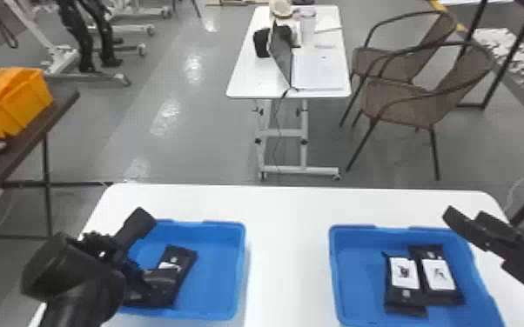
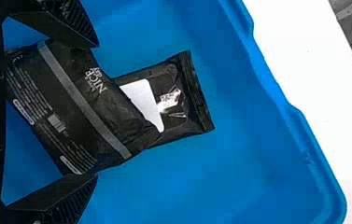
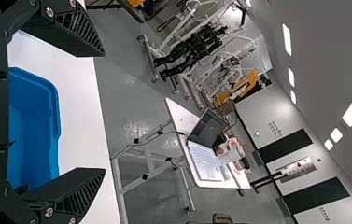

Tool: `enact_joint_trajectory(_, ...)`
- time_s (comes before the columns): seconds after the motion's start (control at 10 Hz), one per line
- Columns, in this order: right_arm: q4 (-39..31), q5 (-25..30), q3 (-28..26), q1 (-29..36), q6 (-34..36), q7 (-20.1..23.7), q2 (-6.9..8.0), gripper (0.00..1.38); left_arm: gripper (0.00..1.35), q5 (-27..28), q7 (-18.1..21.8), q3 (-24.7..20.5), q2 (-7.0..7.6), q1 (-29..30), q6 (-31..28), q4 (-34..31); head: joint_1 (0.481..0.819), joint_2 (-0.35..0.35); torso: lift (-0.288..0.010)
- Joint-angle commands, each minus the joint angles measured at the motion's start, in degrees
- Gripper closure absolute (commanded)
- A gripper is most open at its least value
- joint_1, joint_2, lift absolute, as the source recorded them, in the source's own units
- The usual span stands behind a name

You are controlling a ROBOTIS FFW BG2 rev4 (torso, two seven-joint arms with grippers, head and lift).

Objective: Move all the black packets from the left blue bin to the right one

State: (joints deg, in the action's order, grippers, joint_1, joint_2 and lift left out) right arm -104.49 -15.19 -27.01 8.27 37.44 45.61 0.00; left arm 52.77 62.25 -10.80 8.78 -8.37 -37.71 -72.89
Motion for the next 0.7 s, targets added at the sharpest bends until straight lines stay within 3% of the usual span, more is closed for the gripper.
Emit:
enact_joint_trajectory(0.0, 0.2, -0.1, 0.1, 0.0, 0.0, 0.0, 0.05, 0.14, 0.0, 1.1, -0.1, 0.2, 0.01, -0.4, 0.4, 1.1, 0.695, 0.097, 0.0)
enact_joint_trajectory(0.5, 0.9, -1.2, 0.2, 0.0, 0.0, 0.0, 0.05, 0.14, 0.0, 1.5, -0.3, 0.3, 0.36, -1.6, 1.4, 4.4, 0.695, 0.113, 0.0)
enact_joint_trajectory(0.6, 1.0, -1.3, 0.3, 0.0, 0.0, 0.0, 0.05, 0.14, 0.09, 1.1, -0.3, 0.5, 0.36, -2.3, 2.2, 6.1, 0.695, 0.113, 0.0)
